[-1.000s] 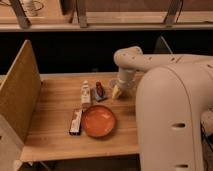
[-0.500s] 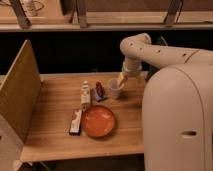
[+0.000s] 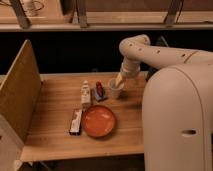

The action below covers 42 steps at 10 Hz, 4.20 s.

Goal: Place the ceramic cup in the ceramic bowl

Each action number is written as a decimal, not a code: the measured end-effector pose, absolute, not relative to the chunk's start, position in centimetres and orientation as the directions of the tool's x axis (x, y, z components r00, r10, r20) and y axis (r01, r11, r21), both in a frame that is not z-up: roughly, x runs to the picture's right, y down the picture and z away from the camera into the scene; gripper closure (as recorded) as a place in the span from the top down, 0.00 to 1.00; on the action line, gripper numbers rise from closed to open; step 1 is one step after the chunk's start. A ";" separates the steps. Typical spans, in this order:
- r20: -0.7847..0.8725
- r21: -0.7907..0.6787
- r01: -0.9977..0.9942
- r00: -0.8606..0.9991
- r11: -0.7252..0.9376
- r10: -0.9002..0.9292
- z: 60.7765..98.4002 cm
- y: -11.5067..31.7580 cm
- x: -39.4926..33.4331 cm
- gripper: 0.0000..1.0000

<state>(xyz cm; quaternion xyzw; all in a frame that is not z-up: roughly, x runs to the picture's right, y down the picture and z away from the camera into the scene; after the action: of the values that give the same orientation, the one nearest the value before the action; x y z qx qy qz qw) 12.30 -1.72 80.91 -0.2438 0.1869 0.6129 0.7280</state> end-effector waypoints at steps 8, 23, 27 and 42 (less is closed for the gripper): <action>-0.559 -0.174 -0.960 0.280 0.220 0.780 86.1 -3.3 14.5 0.66; -0.517 -0.247 -0.931 0.360 0.267 0.777 91.3 -3.5 12.5 0.66; -0.596 -0.250 -0.928 0.373 0.277 0.711 94.9 0.2 10.8 0.53; -0.491 -0.374 -0.896 0.409 0.237 0.769 82.1 -2.5 8.1 0.00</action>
<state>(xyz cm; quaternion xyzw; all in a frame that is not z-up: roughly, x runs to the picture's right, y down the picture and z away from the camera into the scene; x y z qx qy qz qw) 8.14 -2.51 82.14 -0.3101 0.1027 0.5339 0.7799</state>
